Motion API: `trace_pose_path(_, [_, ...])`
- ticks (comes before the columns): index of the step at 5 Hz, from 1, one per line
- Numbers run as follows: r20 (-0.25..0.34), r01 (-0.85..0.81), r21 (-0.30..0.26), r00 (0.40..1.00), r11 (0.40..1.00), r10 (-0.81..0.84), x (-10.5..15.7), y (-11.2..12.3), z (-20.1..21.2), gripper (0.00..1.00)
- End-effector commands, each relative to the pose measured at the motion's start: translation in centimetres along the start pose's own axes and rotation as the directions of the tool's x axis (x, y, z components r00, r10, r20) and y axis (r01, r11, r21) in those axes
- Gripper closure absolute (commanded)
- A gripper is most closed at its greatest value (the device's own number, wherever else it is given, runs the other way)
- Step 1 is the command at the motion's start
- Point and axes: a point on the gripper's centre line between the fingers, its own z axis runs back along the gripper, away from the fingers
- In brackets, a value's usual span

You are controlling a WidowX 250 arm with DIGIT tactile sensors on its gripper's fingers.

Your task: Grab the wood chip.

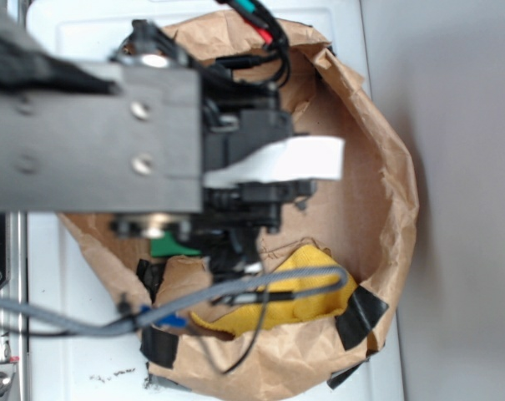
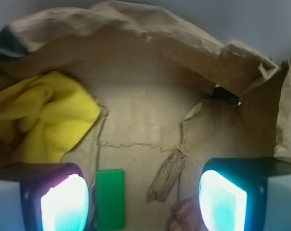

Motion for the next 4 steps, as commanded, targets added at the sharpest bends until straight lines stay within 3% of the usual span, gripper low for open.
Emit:
trace_pose_path(1, [0.026,-0.395,0.043,0.919,0.918,0.394,-0.6,2.1,-2.7,0.0])
trace_pose_path(2, [0.037,-0.559,-0.017,0.828,0.829,0.559,-1.0,3.3,-3.0,0.0])
trace_pose_path(3, [0.036,-0.603,-0.07,0.795,0.795,0.606,-0.8,4.1,-3.5,0.0])
trace_pose_path(4, [0.07,-0.508,-0.079,0.856,0.858,0.513,0.0,4.3,-4.7,0.0])
